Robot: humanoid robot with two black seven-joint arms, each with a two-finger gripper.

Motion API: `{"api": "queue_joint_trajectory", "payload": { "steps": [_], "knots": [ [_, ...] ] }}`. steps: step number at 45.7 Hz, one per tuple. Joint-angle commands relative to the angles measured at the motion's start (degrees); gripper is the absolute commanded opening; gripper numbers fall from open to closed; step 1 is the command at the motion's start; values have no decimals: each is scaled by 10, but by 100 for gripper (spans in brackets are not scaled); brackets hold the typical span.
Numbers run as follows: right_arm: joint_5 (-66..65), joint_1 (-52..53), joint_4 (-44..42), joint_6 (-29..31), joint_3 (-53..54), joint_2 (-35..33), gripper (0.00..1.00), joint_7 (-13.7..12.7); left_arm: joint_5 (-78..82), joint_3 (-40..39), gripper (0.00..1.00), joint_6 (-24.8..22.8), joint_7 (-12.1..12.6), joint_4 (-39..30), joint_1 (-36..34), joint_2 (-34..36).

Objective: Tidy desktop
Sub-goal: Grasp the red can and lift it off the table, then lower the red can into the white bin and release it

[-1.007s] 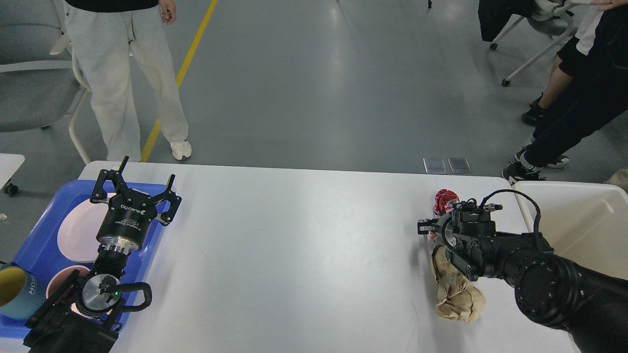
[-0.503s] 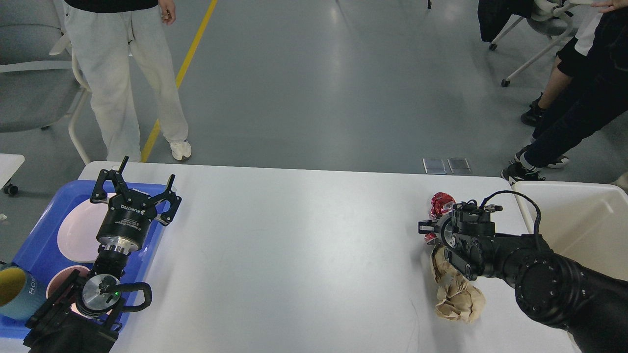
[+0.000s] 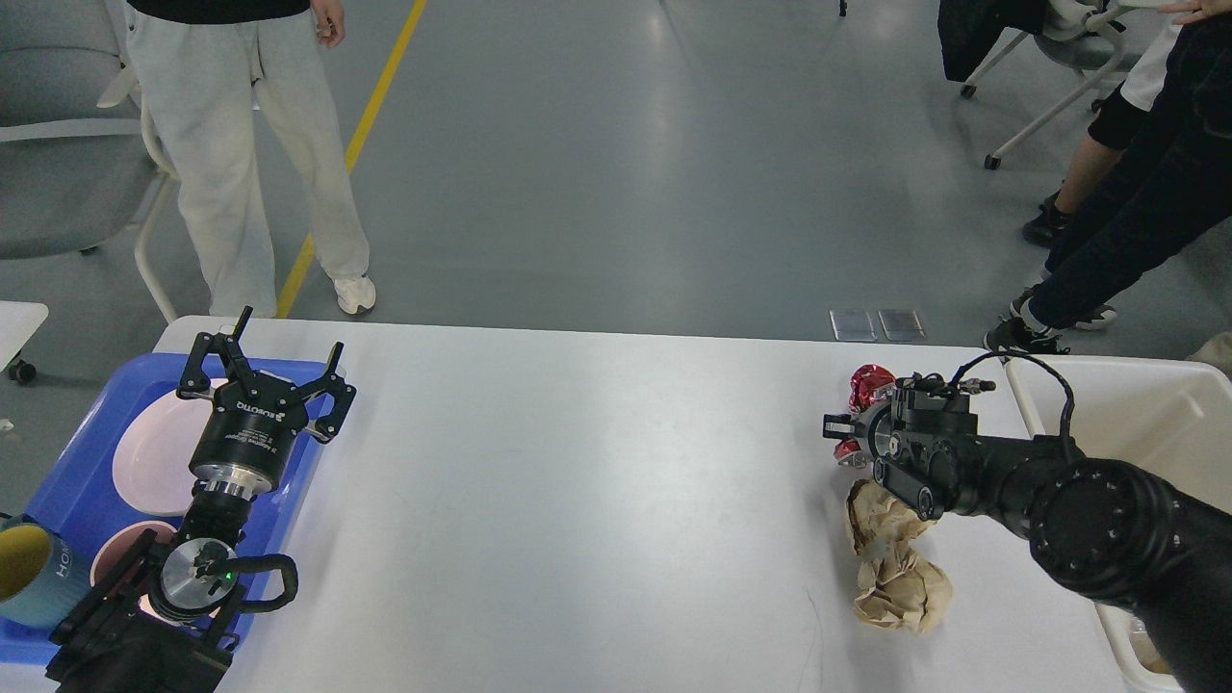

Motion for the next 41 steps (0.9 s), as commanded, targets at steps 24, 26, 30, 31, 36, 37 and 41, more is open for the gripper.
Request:
{"api": "queue_joint_trajectory", "payload": {
  "steps": [24,26,30,31,36,37,41],
  "knots": [
    [41,640,613,259,-223,-162,0,-20,0,0,97,0,0,0,0,1],
    [41,669,639,264,-229,-169,0,-18,0,0,97,0,0,0,0,1],
    [41,715,672,266,-252,-172,0,-1,0,0,97,0,0,0,0,1],
    [41,721,677,266,-260,-172,0,7,0,0,97,0,0,0,0,1],
    [42,726,679,261,-296,-171,0,40,0,0,97,0,0,1,0,1],
    [42,726,679,258,-308,-171,0,49,0,0,97,0,0,0,0,1],
    [45,726,679,241,-372,-172,0,97,0,0,97,0,0,0,0,1]
  ]
}}
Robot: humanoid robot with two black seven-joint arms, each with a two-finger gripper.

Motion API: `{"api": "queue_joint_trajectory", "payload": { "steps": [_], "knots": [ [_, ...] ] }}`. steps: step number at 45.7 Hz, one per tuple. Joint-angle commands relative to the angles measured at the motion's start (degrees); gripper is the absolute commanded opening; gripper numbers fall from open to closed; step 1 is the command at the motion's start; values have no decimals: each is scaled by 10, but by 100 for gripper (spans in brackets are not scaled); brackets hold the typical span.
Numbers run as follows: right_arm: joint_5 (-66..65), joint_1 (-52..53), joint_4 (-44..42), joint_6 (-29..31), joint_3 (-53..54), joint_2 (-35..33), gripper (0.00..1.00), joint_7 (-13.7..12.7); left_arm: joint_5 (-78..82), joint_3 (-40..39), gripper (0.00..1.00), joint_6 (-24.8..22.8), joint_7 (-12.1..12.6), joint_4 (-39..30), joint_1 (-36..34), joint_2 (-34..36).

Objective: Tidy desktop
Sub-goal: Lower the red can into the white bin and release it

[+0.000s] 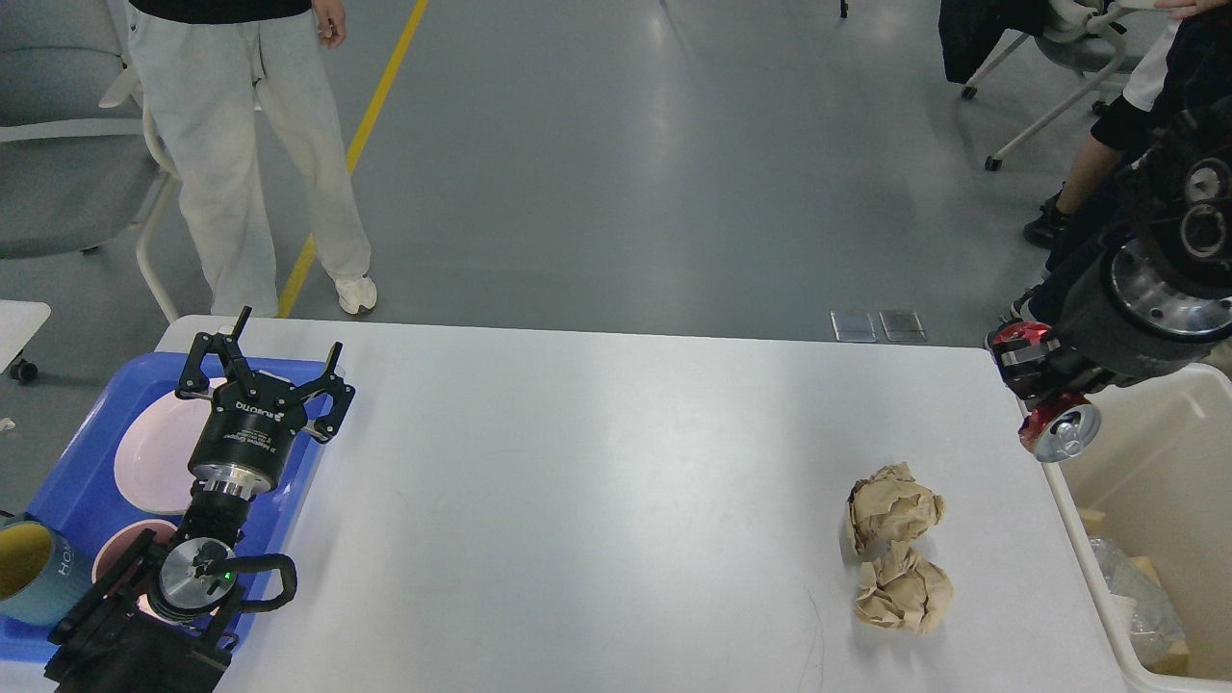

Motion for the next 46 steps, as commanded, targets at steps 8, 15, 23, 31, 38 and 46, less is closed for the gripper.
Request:
{"api": "queue_joint_trajectory", "payload": {
  "steps": [8,15,23,31,38,46],
  "knots": [
    [2,-91,-26,-117,-155,-71,0,71,0,0,97,0,0,0,1,0],
    [-4,-232,-168,-137,-151,-184,0,64,0,0,97,0,-1,1,1,0],
    [-4,-452,-327,-170,-17,-242,0,64,0,0,97,0,0,0,1,0],
    [-3,-673,-491,-194,142,-236,0,64,0,0,97,0,0,0,1,0],
    [2,-858,-660,-196,267,-168,0,63,0,0,97,0,0,0,1,0],
    [5,-1005,-864,-197,318,-58,0,64,0,0,97,0,0,0,1,0]
  ]
}}
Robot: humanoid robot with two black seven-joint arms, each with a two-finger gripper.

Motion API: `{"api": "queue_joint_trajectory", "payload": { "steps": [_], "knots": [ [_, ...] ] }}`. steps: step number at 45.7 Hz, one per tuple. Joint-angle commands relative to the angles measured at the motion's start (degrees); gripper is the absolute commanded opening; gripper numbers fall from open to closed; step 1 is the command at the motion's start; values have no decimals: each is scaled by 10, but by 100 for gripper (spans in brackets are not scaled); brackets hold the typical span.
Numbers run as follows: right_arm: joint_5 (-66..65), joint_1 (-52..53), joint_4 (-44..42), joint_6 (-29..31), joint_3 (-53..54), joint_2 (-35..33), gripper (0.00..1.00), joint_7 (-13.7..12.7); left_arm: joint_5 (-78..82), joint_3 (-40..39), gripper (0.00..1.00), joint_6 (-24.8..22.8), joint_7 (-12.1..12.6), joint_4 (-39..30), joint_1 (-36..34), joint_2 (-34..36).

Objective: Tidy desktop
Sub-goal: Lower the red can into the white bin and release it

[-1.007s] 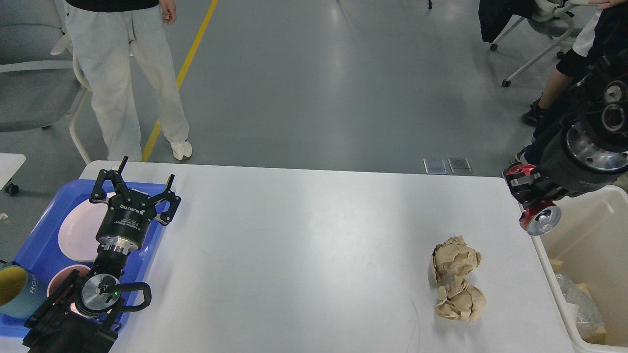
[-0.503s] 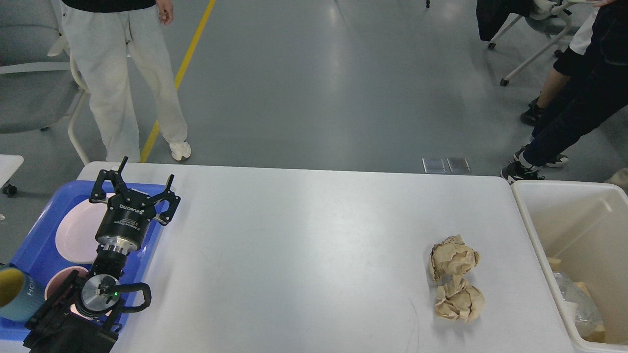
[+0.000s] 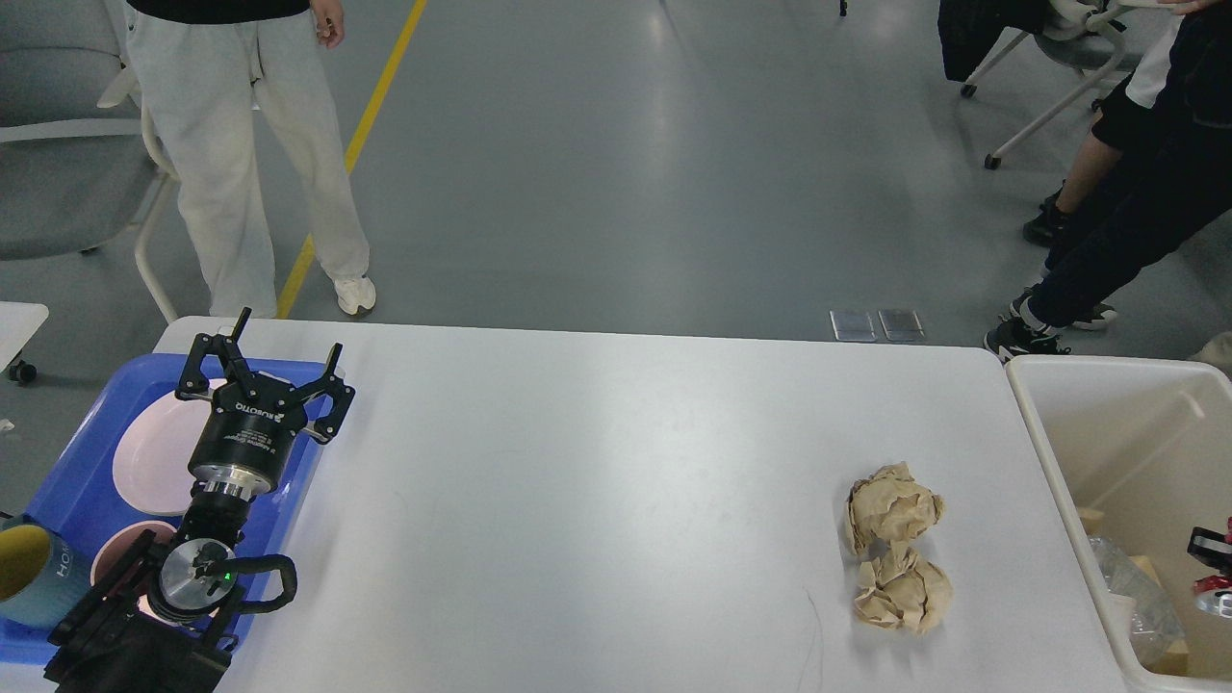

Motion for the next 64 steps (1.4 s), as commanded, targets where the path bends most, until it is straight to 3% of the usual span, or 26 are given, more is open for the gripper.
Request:
{"api": "queue_joint_trajectory", "payload": {
  "steps": [1,9,21,22,26,31,50,56,64],
  "knots": [
    [1,-98,-131,-1,34,75,0,1,0,0,97,0,0,0,0,0],
    [2,-136,-167,-61,47,110,0,-8,0,0,97,0,-1,0,0,0],
    [7,-154,-167,-77,52,111,0,-12,0,0,97,0,0,0,-1,0],
    [7,-154,-167,-84,52,110,11,-12,0,0,97,0,0,0,-1,0],
    [7,-155,-167,-142,53,111,100,-9,0,0,97,0,0,0,-1,0],
    [7,-167,-160,-197,56,113,100,-7,0,0,97,0,0,0,-1,0],
    [4,-166,-145,-194,52,106,100,-6,0,0,97,0,0,0,-1,0],
    [-8,-88,-38,-141,36,39,100,-11,0,0,97,0,0,0,-1,0],
    [-106,97,143,-46,-33,-44,100,-16,0,0,97,0,0,1,-1,0]
  ]
}}
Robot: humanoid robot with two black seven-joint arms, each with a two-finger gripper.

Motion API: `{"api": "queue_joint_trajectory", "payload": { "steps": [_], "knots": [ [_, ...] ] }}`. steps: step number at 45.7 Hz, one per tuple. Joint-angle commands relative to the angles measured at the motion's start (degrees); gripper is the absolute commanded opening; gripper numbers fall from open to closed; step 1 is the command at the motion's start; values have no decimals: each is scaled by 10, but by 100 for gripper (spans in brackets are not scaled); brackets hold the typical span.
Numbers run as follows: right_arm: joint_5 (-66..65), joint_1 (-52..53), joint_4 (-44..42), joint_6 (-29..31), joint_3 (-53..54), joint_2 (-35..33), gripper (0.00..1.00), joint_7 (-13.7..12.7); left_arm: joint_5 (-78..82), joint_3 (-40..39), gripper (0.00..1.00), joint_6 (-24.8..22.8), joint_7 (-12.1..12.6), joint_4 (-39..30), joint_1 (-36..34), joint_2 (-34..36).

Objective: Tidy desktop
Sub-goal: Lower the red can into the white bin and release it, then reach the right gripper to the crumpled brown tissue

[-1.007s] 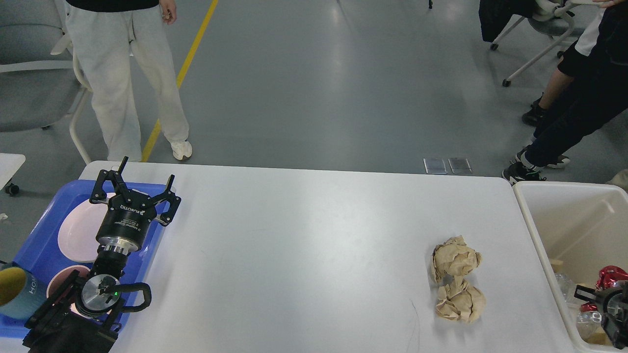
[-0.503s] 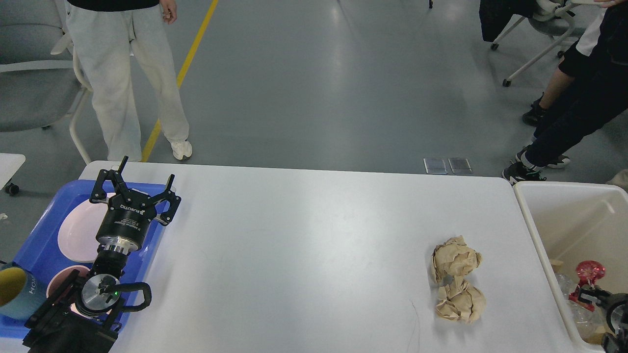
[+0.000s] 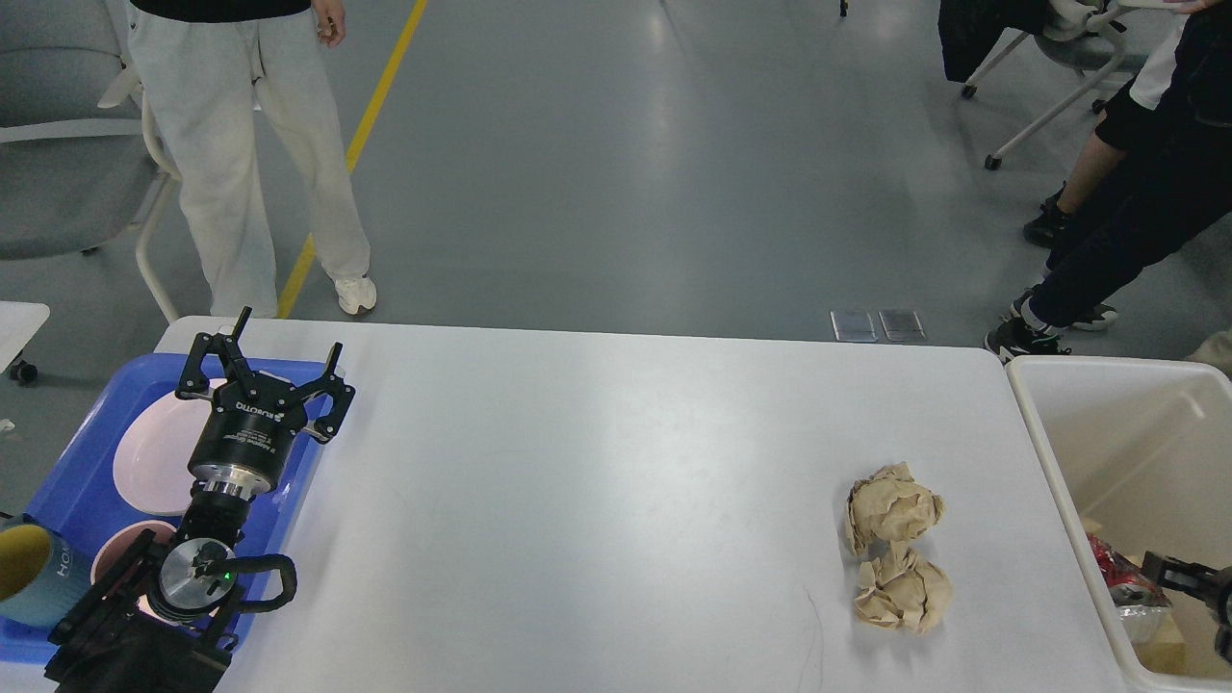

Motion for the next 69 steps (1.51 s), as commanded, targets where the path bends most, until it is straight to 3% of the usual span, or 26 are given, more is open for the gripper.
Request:
{"api": "queue_joint_trajectory", "payload": {
  "steps": [1,8,17,21,36,43,57,62,69],
  "knots": [
    [-76,138,133,67,-59,-54,100,-6,0,0,97,0,0,0,0,0],
    [-100,355,281,186,-193,-69,100,-32,0,0,97,0,0,0,0,0],
    [-96,561,336,453,-238,-16,100,-43,0,0,97,0,0,0,0,0],
    [-95,656,378,541,-243,4,100,-43,0,0,97,0,0,0,0,0],
    [-17,965,669,541,-290,46,100,-43,0,0,97,0,-1,1,0,0],
    [-5,1019,763,434,-293,47,100,-43,0,-1,97,0,0,0,1,0],
    [-4,1019,763,405,-300,52,100,-43,0,0,97,0,0,1,0,0],
    [-5,990,760,361,-293,54,100,-43,0,-1,97,0,0,0,0,0],
    [-7,873,741,279,-287,66,100,-43,0,0,97,0,0,0,0,0]
  ]
}}
